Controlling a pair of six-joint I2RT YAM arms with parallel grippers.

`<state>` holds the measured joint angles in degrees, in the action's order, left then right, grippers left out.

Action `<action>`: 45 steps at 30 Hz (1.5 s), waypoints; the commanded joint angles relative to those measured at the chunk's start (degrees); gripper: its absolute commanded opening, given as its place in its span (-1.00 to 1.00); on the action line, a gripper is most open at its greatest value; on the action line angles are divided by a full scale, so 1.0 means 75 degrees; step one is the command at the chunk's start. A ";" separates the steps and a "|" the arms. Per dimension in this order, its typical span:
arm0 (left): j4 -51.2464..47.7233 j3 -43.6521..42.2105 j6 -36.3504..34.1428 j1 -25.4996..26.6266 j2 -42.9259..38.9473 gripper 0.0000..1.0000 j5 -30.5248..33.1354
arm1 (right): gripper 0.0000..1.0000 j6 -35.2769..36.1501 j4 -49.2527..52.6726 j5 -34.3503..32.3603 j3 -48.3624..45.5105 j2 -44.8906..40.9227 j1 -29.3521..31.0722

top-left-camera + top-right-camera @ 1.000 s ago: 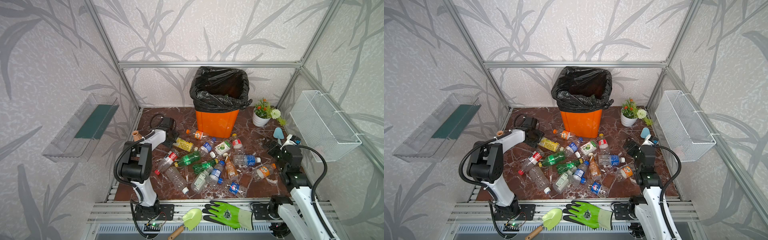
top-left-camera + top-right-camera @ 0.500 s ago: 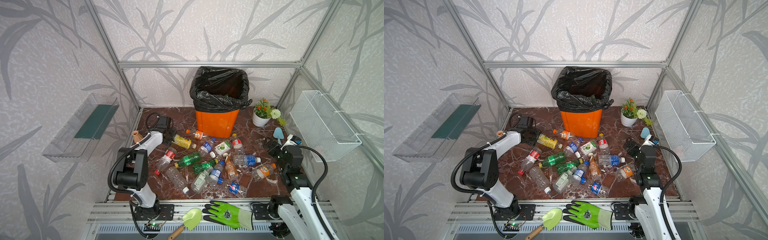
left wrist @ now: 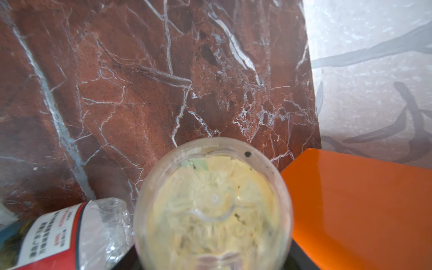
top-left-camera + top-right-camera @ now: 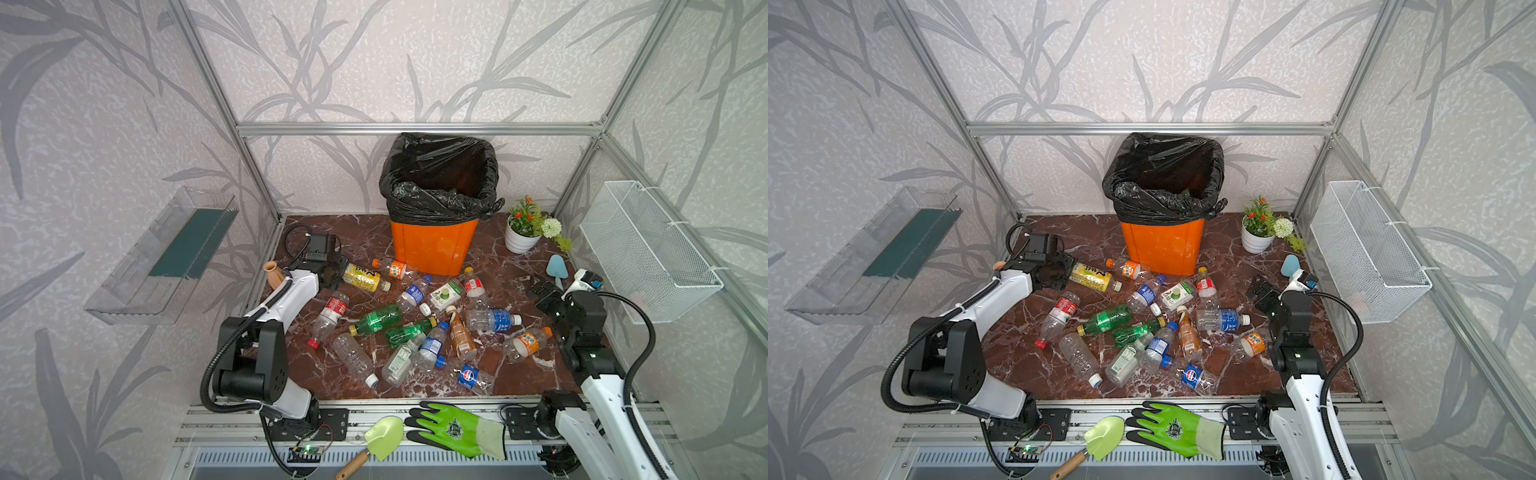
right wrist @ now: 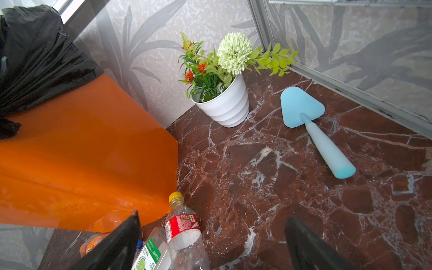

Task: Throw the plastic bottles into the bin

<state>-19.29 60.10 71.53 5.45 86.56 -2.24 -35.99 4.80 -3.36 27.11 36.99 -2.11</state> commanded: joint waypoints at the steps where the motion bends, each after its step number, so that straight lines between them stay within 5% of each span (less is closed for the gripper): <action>1: 0.0023 0.0063 -0.0279 -0.0044 -0.0772 0.24 0.0404 | 0.94 -0.0021 -0.0054 0.0061 -0.0007 -0.0019 -0.0023; 13: 0.0291 0.1463 -0.2958 -0.0128 -0.4089 0.24 0.3496 | 0.94 0.0023 -0.0053 0.0025 0.0256 0.0026 -0.0044; 21: 0.1740 0.2935 -0.3821 -0.0135 -0.4146 0.19 0.2624 | 0.94 -0.0018 -0.0218 0.0154 0.0305 0.0090 -0.0047; 26: 0.2429 0.4486 -0.3339 -0.0004 -0.2395 0.11 0.0564 | 0.94 0.0107 0.0038 0.0079 0.0311 -0.0215 -0.0050; 29: 0.1458 0.6339 -0.3845 0.0893 -0.0594 0.15 0.0002 | 0.94 0.0157 0.0261 0.0008 0.0299 -0.0477 -0.0058; 31: 0.0622 0.7750 -0.4578 0.1610 0.0650 0.36 -0.0230 | 0.94 0.0158 0.0372 -0.0021 0.0277 -0.0615 -0.0068; 33: -0.1046 0.9856 -0.5176 0.2074 0.2107 0.98 -0.0456 | 0.94 0.0176 0.0455 -0.0011 0.0298 -0.0703 -0.0082; 36: -0.3754 1.3791 -0.5645 0.2170 0.4014 0.98 0.0058 | 0.94 0.0294 0.0645 -0.0007 0.0417 -0.0806 -0.0111; 38: -0.4399 1.5431 -0.5825 0.2166 0.4643 0.98 0.0433 | 0.94 0.0400 0.0756 -0.0061 0.0471 -0.0877 -0.0129; 41: -0.4411 1.5729 -0.5997 0.2167 0.4533 0.99 0.0575 | 0.94 0.0419 0.0829 -0.0147 0.0443 -0.0957 -0.0146; 45: -0.3053 1.2857 -0.6170 0.2167 0.3062 0.98 0.0347 | 0.94 0.0236 0.0691 -0.0048 0.0265 -0.0887 -0.0164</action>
<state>-46.52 165.45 28.60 21.65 118.45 0.14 -34.04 9.54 -3.51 28.77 30.28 -3.07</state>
